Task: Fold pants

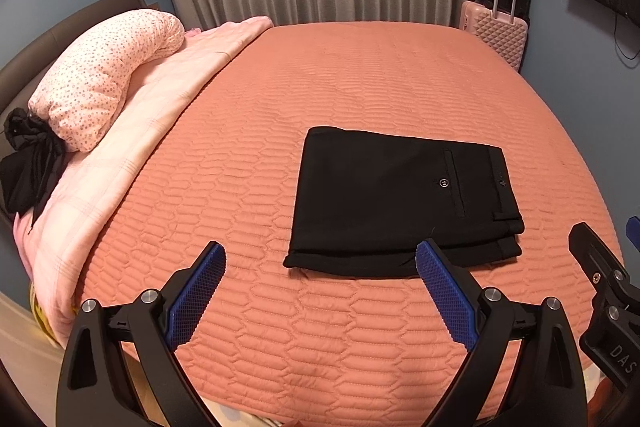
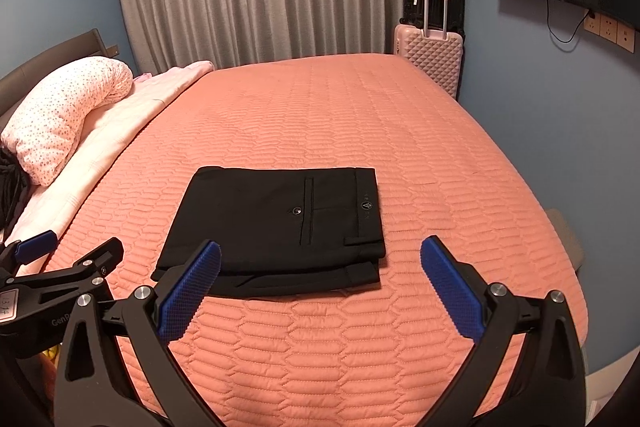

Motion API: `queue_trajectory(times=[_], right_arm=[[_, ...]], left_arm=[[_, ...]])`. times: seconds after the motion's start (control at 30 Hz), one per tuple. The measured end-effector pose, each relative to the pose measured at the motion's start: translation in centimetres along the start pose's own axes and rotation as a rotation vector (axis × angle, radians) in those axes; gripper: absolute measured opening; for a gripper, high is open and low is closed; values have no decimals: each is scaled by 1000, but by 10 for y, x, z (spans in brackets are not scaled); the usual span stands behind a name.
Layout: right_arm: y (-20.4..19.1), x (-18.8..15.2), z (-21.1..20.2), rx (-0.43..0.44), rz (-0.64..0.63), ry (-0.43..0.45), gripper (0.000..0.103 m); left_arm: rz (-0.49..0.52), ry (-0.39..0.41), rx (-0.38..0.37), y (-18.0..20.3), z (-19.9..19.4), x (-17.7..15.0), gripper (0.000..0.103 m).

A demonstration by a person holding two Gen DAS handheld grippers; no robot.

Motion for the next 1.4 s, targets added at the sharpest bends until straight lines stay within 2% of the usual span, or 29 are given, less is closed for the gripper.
queue_trajectory(times=[0.2,0.37,0.43,0.6,0.7,0.77,1.07,1.4], right_arm=[[-1,-2,0,4,-4,-3,98],[-1,-2,1,2,-3,-4,98],[-1,-2,1,4,-1,-5,98],[1,-1,1,4,-5,-3,98],[2,0,1,2,-6,1,98],[3,1,1,4,-4,2,98],[8,2,2,6,-6,2,98],[10,3,3,2,-7,5,98]], left_arm=[[39,13,20,5,-2,-1,96],[28,16,-55,4,-3,-1,96],[35,34,-63,4,-7,1,96],[45,79,-41,4,-13,5,96],[28,60,31,1,-12,5,96],[26,49,52,0,-10,4,96],[8,22,-32,-5,-8,1,96],[51,33,-33,1,-9,-2,96]])
Point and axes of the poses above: each gripper's, at about its wrist camera, not at the fingertips, and z roughly the way its jaws point, y to its right, x to its top, the point moved 2 cm from there along z, roughly the way its jaws point, and after that the axes turned 4 degrees about -x, right-handed, at the moved point
